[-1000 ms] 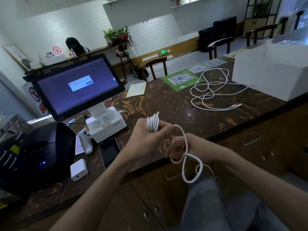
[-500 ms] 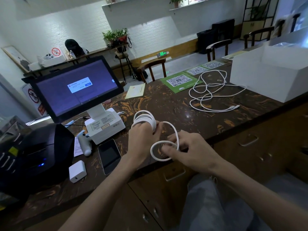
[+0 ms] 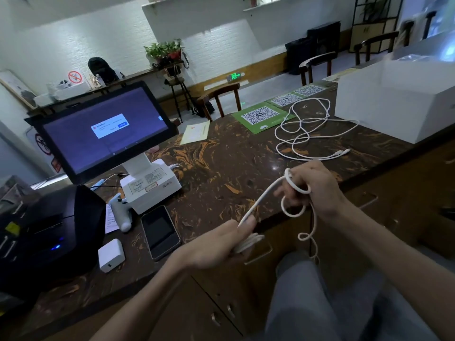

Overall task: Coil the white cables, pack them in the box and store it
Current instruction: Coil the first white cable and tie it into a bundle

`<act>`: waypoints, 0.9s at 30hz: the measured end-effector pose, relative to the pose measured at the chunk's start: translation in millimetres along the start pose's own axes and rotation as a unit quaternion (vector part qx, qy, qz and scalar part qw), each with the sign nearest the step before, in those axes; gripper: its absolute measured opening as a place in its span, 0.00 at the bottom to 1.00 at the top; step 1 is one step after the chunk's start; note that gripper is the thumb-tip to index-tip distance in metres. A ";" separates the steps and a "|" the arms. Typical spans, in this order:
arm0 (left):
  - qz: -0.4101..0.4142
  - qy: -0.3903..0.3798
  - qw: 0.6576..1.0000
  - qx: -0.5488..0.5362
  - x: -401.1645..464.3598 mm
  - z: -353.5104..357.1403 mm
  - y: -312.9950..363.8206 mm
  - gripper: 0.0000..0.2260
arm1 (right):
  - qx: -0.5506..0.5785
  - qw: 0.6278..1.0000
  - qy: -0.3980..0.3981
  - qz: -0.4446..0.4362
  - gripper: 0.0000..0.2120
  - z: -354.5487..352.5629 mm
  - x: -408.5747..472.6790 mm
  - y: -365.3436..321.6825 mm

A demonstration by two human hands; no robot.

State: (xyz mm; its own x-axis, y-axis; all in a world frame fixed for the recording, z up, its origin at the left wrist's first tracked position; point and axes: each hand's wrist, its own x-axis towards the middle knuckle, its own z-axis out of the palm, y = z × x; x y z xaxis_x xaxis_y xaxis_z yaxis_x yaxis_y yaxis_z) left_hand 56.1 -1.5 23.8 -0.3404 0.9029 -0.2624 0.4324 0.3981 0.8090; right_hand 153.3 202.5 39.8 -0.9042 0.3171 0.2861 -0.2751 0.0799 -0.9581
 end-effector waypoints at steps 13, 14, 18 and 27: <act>0.193 0.195 0.732 -0.623 17.5 6.3 31.9 0.25 | 0.100 0.963 -0.043 0.247 0.42 39.3 -23.3 49.6; 0.198 0.203 0.699 -0.656 19.4 7.6 29.6 0.23 | 0.101 0.959 -0.042 0.260 0.43 38.8 -26.3 49.3; 0.203 0.262 0.679 -0.655 24.6 23.8 24.4 0.19 | 0.097 0.938 -0.066 0.325 0.47 31.4 -46.3 44.7; 0.159 0.351 0.821 -0.421 25.9 64.3 0.2 0.18 | -0.269 0.935 -0.161 0.164 0.18 17.3 -91.4 21.0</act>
State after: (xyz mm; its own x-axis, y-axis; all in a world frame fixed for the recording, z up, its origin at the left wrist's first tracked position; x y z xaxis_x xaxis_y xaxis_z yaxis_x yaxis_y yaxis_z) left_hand 101.0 32.4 -16.6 -0.8477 0.5052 0.1618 -0.0366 -0.3600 0.9322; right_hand 224.5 158.8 -6.2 -0.9864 0.1139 -0.1189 0.1611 0.5200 -0.8388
